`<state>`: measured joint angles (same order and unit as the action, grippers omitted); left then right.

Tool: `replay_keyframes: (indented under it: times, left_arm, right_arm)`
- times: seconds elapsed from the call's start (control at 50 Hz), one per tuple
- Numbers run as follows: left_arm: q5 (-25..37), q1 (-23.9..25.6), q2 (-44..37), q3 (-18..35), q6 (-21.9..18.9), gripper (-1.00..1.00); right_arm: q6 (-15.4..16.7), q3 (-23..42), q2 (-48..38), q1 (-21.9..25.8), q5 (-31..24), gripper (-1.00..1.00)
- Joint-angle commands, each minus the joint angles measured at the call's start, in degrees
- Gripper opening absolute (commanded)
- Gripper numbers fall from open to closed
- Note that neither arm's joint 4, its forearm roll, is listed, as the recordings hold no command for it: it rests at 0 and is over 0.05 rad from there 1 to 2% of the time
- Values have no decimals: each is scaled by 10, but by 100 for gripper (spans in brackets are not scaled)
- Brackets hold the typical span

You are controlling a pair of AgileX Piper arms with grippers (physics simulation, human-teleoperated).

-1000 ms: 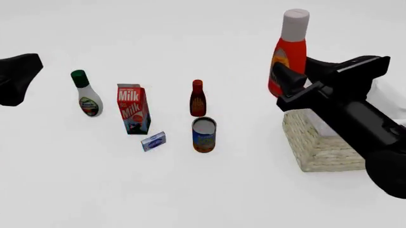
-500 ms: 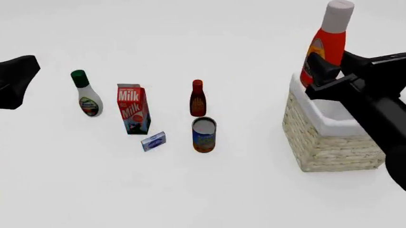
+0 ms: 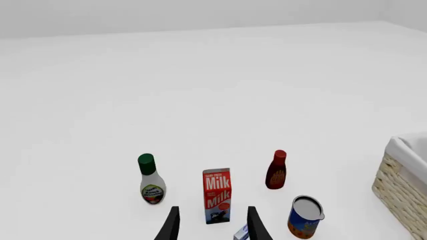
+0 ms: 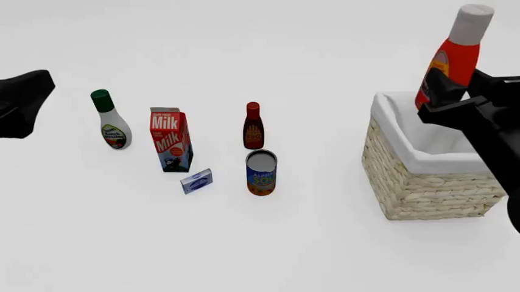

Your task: Pick the ketchup and place it in the basket.

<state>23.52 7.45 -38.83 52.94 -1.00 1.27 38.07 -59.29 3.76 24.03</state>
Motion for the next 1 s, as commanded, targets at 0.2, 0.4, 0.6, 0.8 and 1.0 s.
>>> replay_keyframes:
  times: [0.2, 0.4, 0.6, 0.8, 1.0]
  left_arm:
    - [-7, -2, 9, -6, -14, 100]
    - [-11, -5, 9, -10, -19, 100]
    - [-15, -6, 10, -14, -21, 100]
    - [-12, -1, 7, -11, -20, 100]
    - [-12, -2, 10, -14, -18, 100]
  right_arm:
    - [-20, -5, -19, -49, 19, -100]
    - [-28, -6, -41, -74, 35, -100]
    - [-28, -9, -62, -95, 49, -100]
    - [-29, -12, -75, -114, 59, -100]
    - [-24, -14, -101, -129, 75, -100]
